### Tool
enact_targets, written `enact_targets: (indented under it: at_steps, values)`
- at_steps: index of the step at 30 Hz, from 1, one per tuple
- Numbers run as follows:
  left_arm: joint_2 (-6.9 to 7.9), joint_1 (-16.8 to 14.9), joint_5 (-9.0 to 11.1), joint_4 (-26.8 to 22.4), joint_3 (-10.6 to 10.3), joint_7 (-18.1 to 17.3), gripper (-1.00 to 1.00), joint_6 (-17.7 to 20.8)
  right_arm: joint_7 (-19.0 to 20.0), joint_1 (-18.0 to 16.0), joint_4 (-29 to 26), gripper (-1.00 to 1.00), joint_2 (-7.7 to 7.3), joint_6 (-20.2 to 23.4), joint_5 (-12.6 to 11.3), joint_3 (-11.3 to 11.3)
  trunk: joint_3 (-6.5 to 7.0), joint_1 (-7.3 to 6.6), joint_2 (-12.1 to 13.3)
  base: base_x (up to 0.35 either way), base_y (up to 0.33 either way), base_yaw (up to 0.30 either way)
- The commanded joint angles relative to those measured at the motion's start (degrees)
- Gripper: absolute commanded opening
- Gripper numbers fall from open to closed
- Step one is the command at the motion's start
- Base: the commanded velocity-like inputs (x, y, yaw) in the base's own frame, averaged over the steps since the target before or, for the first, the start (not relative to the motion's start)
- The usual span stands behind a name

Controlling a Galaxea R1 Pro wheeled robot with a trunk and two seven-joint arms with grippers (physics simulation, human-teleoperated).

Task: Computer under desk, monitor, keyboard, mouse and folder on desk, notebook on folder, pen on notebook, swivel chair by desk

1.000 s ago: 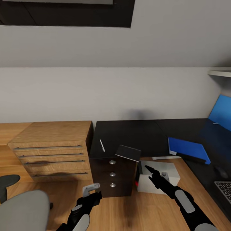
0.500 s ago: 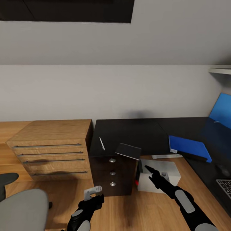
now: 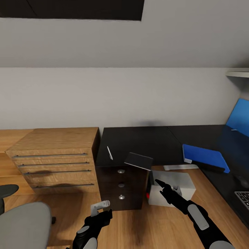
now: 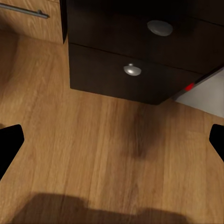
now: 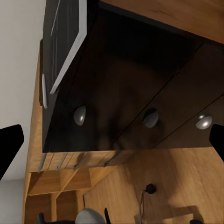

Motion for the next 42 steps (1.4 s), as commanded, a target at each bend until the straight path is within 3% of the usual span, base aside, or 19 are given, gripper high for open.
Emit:
enact_targets:
  at_steps: [1, 14, 42]
  values:
    - [0.05, -0.07, 0.31, -0.07, -0.14, 0.44, 1.00, 0.13, 0.03, -0.03, -0.03, 1.00, 0.04, 0.49, -0.29, -0.16, -0.06, 0.00, -0.03, 0.000, 0.000, 0.000]
    - [0.05, 0.09, 0.20, 0.06, -0.15, 0.36, 1.00, 0.05, -0.05, -0.03, -0.04, 1.00, 0.33, 0.39, -0.23, 0.21, -0.06, 0.00, -0.03, 0.006, 0.000, 0.000]
    - [0.05, 0.20, 0.19, 0.32, -0.44, 0.26, 1.00, 0.04, -0.36, -0.03, 0.23, 1.00, 0.47, 0.31, -0.22, 1.65, -0.06, 0.00, -0.03, 0.114, 0.000, 0.000]
